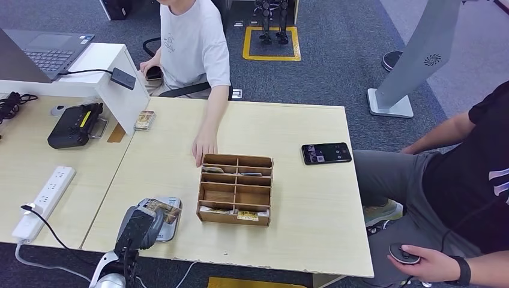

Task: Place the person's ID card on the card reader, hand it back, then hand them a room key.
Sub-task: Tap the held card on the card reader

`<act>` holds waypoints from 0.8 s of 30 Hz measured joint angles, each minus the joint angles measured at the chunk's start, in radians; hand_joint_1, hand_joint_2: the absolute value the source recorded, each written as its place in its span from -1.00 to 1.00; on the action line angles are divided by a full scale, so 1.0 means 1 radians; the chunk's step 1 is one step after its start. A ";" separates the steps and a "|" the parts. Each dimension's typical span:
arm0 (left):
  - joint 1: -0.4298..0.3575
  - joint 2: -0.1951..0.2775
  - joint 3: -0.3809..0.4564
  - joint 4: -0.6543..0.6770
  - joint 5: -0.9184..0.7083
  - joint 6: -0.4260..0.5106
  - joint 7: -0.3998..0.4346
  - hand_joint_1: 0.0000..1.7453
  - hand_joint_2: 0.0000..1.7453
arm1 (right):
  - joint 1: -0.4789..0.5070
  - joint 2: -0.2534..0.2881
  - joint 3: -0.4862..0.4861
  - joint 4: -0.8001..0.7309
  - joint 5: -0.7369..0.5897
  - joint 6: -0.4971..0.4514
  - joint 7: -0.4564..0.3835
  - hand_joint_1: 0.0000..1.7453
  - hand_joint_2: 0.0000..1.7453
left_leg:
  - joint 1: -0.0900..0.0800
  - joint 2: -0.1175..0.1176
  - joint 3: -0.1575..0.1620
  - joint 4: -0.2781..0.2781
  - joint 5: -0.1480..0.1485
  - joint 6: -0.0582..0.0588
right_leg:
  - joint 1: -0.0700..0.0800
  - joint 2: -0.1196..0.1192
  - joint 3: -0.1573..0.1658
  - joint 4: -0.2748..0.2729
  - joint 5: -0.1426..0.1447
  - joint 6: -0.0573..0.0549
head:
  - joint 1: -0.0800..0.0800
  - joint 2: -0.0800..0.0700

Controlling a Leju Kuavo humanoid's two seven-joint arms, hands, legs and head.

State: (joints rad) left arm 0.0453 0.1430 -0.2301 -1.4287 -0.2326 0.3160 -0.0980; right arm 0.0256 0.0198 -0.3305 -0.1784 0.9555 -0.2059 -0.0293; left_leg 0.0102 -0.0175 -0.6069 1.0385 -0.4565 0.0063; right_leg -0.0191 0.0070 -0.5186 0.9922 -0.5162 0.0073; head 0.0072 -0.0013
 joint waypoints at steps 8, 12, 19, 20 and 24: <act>0.029 0.002 0.012 0.016 0.000 0.006 -0.004 1.00 1.00 | 0.000 0.000 -0.002 0.004 -0.001 -0.008 -0.002 -1.00 -1.00 | 0.000 0.000 0.000 0.000 0.000 0.000 | 0.000 0.000 0.000 0.000 0.000 0.000 | 0.000 0.000; 0.034 0.001 0.015 0.017 -0.002 0.007 -0.003 1.00 1.00 | 0.000 0.000 -0.002 0.006 -0.001 -0.008 -0.002 -1.00 -1.00 | 0.000 0.000 0.000 0.000 0.000 0.000 | 0.000 0.000 0.000 0.000 0.000 0.000 | 0.000 0.000; 0.034 0.000 0.043 0.028 -0.009 0.024 0.000 1.00 1.00 | -0.001 0.000 -0.002 0.014 -0.002 -0.016 -0.010 -1.00 -1.00 | 0.000 0.000 0.000 0.000 0.000 0.000 | 0.000 0.000 0.000 0.000 0.000 0.000 | 0.000 0.000; 0.033 0.000 0.049 0.031 -0.009 0.027 0.000 1.00 1.00 | -0.002 0.000 -0.002 0.016 -0.002 -0.019 -0.012 -1.00 -1.00 | 0.000 0.000 0.000 0.000 0.000 0.000 | 0.000 0.000 0.000 0.000 0.000 0.000 | 0.000 0.000; 0.030 -0.003 0.064 0.046 -0.018 0.039 0.000 1.00 1.00 | -0.003 0.000 -0.002 0.023 -0.002 -0.027 -0.016 -1.00 -1.00 | 0.000 0.000 0.000 0.000 0.000 0.000 | 0.000 0.000 0.000 0.000 0.000 0.000 | 0.000 0.000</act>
State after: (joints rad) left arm 0.0757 0.1403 -0.1666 -1.3831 -0.2503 0.3550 -0.0979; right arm 0.0225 0.0198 -0.3326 -0.1551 0.9537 -0.2332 -0.0453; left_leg 0.0102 -0.0177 -0.6069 1.0384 -0.4566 0.0064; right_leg -0.0190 0.0067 -0.5190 0.9922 -0.5162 0.0073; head 0.0072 -0.0012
